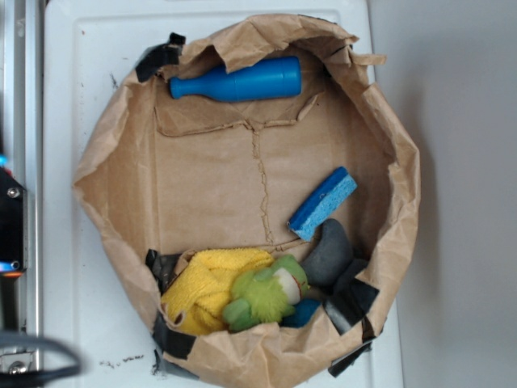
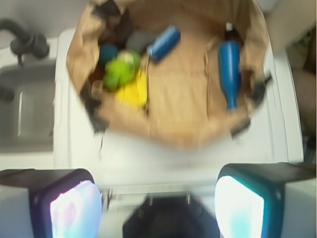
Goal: Grab the blue bottle.
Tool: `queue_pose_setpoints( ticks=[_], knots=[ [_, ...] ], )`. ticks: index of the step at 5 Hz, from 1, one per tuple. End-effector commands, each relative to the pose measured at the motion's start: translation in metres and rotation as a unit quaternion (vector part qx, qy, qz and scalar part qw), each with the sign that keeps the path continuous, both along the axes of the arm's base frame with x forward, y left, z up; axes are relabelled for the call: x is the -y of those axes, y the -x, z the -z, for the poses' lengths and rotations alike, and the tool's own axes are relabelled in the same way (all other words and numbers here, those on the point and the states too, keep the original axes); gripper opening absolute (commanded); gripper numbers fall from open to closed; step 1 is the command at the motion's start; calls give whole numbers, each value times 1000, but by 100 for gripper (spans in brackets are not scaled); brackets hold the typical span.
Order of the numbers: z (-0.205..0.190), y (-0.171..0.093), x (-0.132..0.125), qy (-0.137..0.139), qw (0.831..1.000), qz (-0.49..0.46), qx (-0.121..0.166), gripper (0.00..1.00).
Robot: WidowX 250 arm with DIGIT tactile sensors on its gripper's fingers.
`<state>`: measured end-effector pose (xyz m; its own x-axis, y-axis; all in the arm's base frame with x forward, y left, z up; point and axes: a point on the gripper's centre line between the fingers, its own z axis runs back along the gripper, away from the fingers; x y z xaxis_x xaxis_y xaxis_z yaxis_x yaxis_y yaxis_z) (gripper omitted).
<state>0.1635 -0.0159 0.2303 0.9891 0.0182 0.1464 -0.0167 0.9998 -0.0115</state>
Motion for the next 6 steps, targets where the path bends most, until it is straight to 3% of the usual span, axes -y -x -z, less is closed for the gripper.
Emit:
queue_pose_setpoints(
  ticks=[1, 2, 3, 4, 6],
  knots=[
    [28, -69, -9, 6, 1000, -16, -11, 100],
    [60, -92, -12, -14, 999, -31, -18, 100],
    [91, -101, -32, -3, 999, -30, -28, 100],
    [107, -108, -47, 50, 999, 15, -2, 100],
    [107, -108, -47, 50, 999, 15, -2, 100]
  ],
)
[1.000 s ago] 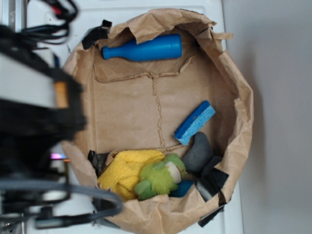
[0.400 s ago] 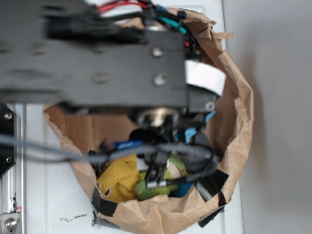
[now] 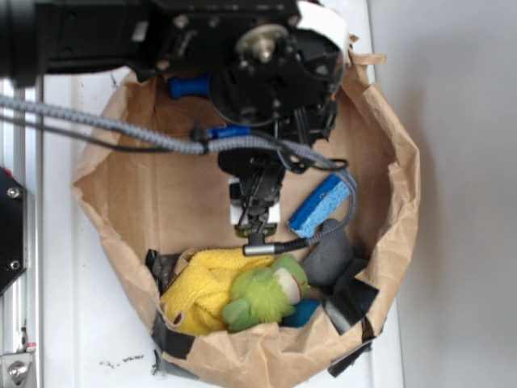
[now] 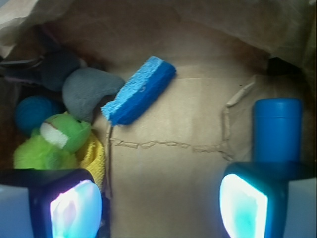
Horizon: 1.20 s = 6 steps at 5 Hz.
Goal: Grab the blue bottle.
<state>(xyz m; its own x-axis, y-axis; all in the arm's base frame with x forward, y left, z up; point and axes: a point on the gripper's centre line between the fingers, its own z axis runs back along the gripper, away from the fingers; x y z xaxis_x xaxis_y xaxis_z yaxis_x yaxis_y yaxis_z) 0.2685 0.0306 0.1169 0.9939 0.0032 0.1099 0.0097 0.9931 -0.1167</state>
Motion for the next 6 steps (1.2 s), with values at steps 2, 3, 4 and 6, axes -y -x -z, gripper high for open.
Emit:
queue_pose_setpoints(
  ticks=[2, 3, 4, 6],
  knots=[
    [-7, -3, -1, -2, 1000, 0, 15, 100],
    [17, -12, -14, -15, 1000, -16, 18, 100],
    [44, -16, -27, -30, 999, -19, 6, 100],
    [52, -13, -47, -51, 999, -18, -6, 100]
  ],
)
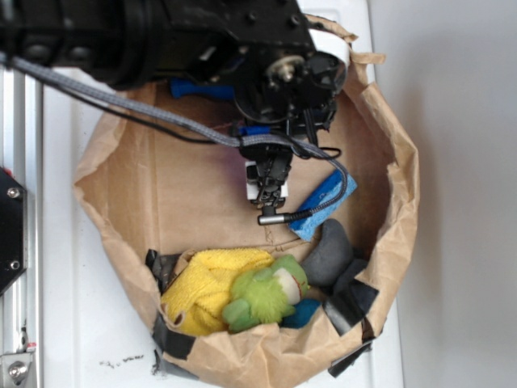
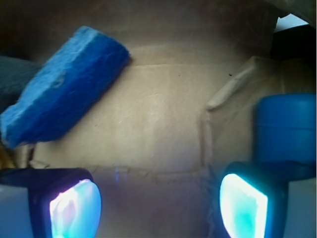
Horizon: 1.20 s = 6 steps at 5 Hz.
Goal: Grab the blue bottle.
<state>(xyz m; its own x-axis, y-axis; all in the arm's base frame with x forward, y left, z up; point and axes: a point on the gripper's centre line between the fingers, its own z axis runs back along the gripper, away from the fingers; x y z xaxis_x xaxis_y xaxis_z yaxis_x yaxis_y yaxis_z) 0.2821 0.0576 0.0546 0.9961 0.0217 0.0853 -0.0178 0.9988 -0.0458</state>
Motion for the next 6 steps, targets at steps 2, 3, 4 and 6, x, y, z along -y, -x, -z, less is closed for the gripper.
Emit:
queue_pose_setpoints(
  ticks=[2, 3, 4, 6],
  knots=[
    [-31, 5, -52, -42, 999, -23, 16, 100],
    [-30, 0, -62, -55, 998, -39, 22, 100],
    [-21, -5, -65, -71, 996, -47, 25, 100],
    [-14, -6, -63, -78, 996, -40, 24, 100]
  ],
)
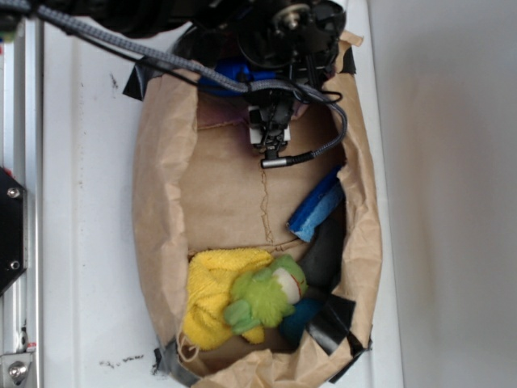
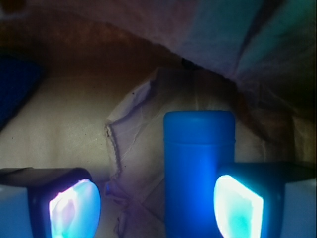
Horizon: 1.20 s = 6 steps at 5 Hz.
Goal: Grab the blue bottle.
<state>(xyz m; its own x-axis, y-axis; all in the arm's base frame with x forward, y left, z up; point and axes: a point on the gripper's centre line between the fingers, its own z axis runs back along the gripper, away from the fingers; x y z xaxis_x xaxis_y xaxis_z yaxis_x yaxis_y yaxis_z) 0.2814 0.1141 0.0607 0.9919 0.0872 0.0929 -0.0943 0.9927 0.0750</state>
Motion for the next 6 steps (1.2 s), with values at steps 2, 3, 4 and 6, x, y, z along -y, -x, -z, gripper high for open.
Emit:
queue_pose_setpoints(
  ticks=[2, 3, 4, 6],
  knots=[
    [21, -11, -16, -37, 999, -3, 17, 100],
    [37, -7, -12, -10, 999, 33, -12, 100],
    [42, -4, -8, -5, 999, 48, -15, 100],
    [29, -2, -8, 16, 999, 36, -11, 0]
  ],
)
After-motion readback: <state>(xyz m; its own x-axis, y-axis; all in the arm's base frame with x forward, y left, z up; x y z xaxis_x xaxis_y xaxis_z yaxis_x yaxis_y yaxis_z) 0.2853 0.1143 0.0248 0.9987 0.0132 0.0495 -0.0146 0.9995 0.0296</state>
